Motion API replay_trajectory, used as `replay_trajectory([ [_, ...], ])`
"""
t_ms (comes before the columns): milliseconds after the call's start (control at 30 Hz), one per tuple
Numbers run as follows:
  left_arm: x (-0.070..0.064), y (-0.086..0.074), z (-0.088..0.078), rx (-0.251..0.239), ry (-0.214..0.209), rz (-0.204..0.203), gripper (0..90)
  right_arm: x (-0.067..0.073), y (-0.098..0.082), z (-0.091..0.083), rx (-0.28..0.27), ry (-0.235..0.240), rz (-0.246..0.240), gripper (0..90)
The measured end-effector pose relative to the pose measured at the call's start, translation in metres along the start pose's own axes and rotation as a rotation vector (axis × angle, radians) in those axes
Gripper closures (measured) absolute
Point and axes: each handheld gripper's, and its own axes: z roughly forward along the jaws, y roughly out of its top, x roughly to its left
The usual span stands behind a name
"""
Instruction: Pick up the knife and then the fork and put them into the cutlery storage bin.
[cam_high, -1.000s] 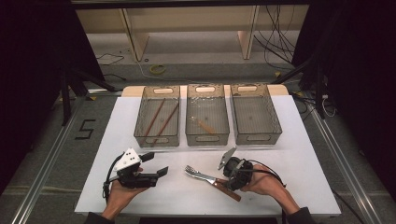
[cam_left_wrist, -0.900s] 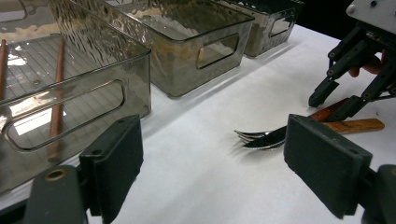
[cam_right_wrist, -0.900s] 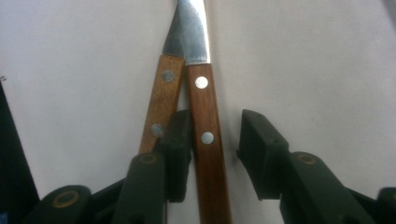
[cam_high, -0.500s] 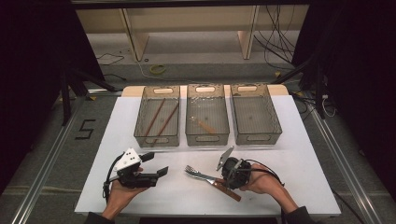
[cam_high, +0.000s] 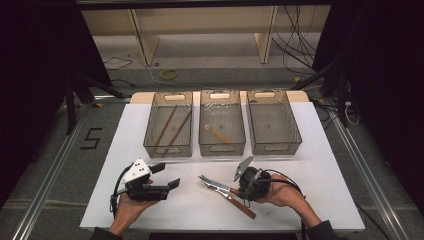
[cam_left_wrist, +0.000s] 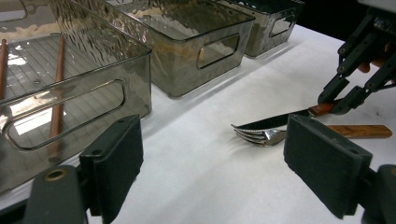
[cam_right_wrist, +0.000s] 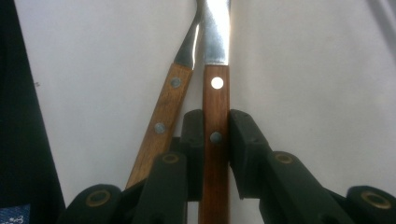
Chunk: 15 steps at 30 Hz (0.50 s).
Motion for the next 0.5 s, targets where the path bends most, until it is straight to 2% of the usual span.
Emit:
replay_trajectory([
  [500, 0.0, 0.0, 0.0, -0.002, 0.001, -0.004, 19.2, -0.018, -0.006, -0.031, -0.149, -0.034, 0.102, 77.2],
])
